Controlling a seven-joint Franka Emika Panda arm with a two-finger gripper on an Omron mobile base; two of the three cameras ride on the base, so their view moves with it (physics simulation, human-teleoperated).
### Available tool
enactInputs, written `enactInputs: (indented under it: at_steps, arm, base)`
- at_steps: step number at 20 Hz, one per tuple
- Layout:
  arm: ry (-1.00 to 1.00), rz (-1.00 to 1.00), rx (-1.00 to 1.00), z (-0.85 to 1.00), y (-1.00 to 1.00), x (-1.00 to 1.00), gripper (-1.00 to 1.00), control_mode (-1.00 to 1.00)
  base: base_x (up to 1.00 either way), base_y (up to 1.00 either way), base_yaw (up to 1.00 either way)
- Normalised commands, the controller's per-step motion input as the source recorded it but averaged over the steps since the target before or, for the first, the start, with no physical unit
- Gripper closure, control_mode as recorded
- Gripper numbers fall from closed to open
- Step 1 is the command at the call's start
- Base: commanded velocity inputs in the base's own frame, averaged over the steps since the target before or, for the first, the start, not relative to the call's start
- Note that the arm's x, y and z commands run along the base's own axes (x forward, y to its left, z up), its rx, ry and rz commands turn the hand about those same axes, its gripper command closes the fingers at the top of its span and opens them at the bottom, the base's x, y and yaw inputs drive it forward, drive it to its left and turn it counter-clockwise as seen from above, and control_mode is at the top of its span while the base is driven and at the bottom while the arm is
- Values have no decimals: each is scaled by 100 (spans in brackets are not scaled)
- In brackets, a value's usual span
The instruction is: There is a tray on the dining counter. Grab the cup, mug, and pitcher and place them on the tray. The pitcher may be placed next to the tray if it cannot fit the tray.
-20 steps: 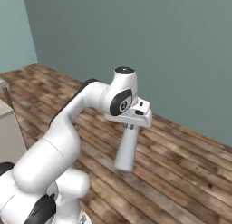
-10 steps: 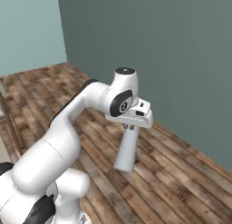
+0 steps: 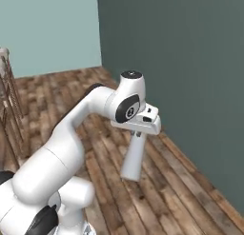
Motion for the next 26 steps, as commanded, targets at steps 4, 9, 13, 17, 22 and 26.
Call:
enactInputs:
  at_steps: [4,9,13,17,22,26]
  arm:
    - [0,0,0,0,0,0,100,100]
    - [0,0,0,0,0,0,100,100]
    - [0,0,0,0,0,0,100,100]
    - [0,0,0,0,0,0,100,100]
    - [0,0,0,0,0,0,100,100]
    - [0,0,0,0,0,0,100,100]
  base:
    - [100,-49,41]
    - [100,-43,41]
    - [100,-37,44]
    - [100,-16,50]
    - [100,0,55]
    - [100,-1,56]
